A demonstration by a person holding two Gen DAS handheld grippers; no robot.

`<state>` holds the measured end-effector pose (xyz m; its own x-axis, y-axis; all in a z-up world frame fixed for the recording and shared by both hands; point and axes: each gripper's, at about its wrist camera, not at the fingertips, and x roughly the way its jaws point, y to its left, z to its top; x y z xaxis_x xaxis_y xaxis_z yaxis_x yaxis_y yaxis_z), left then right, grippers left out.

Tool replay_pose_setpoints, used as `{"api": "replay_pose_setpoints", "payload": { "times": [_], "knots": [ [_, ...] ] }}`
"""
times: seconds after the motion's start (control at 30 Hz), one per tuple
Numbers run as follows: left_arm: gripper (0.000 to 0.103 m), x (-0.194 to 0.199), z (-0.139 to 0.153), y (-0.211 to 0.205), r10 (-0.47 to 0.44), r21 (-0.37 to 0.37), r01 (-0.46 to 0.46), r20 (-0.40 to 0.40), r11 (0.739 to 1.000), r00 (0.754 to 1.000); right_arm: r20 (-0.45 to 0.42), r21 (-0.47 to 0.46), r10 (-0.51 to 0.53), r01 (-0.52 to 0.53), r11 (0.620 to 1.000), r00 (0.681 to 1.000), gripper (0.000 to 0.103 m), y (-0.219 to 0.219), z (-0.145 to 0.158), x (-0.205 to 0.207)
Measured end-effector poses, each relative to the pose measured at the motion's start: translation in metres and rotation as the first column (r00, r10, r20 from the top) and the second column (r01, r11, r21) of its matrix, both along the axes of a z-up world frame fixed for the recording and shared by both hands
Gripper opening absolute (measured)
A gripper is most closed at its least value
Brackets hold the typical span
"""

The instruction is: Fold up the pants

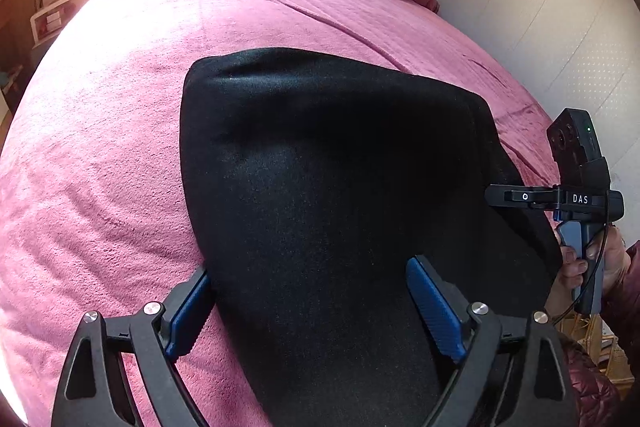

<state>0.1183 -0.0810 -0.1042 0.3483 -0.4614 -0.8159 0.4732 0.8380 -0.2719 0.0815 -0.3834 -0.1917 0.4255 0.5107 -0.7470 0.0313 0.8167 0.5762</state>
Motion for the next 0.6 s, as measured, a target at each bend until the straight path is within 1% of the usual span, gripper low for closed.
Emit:
{"api": "replay_pose_setpoints", "payload": {
  "times": [0.1,0.2,0.3,0.37,0.43,0.6],
  "knots": [
    [0.093,0.002,-0.003,-0.002,0.000,-0.011,0.000,-0.014,1.000,1.000,-0.004,0.001,0.004,-0.004,1.000,1.000,0.078,0.000,0.000,0.001],
    [0.092,0.001,-0.005,-0.003,-0.002,-0.007,0.002,-0.013,1.000,1.000,-0.004,-0.006,0.004,-0.004,1.000,1.000,0.078,-0.001,0.000,-0.002],
    [0.092,0.002,-0.007,-0.006,-0.001,-0.014,0.001,-0.022,1.000,1.000,-0.007,-0.022,0.002,-0.002,1.000,1.000,0.077,0.005,0.003,-0.001],
    [0.090,0.004,-0.011,-0.006,0.002,-0.034,-0.003,-0.051,0.999,0.999,-0.009,-0.041,0.000,0.000,0.999,1.000,0.075,0.012,0.005,-0.001],
    [0.086,0.006,-0.013,-0.003,0.005,-0.064,-0.011,-0.079,0.998,0.997,-0.008,-0.061,-0.003,0.003,0.998,1.000,0.075,0.019,0.007,-0.001],
    [0.084,0.004,-0.014,-0.004,0.015,-0.074,-0.021,-0.083,0.997,0.996,-0.010,-0.057,-0.030,0.029,0.998,1.000,0.076,0.023,0.007,-0.003]
  ]
}}
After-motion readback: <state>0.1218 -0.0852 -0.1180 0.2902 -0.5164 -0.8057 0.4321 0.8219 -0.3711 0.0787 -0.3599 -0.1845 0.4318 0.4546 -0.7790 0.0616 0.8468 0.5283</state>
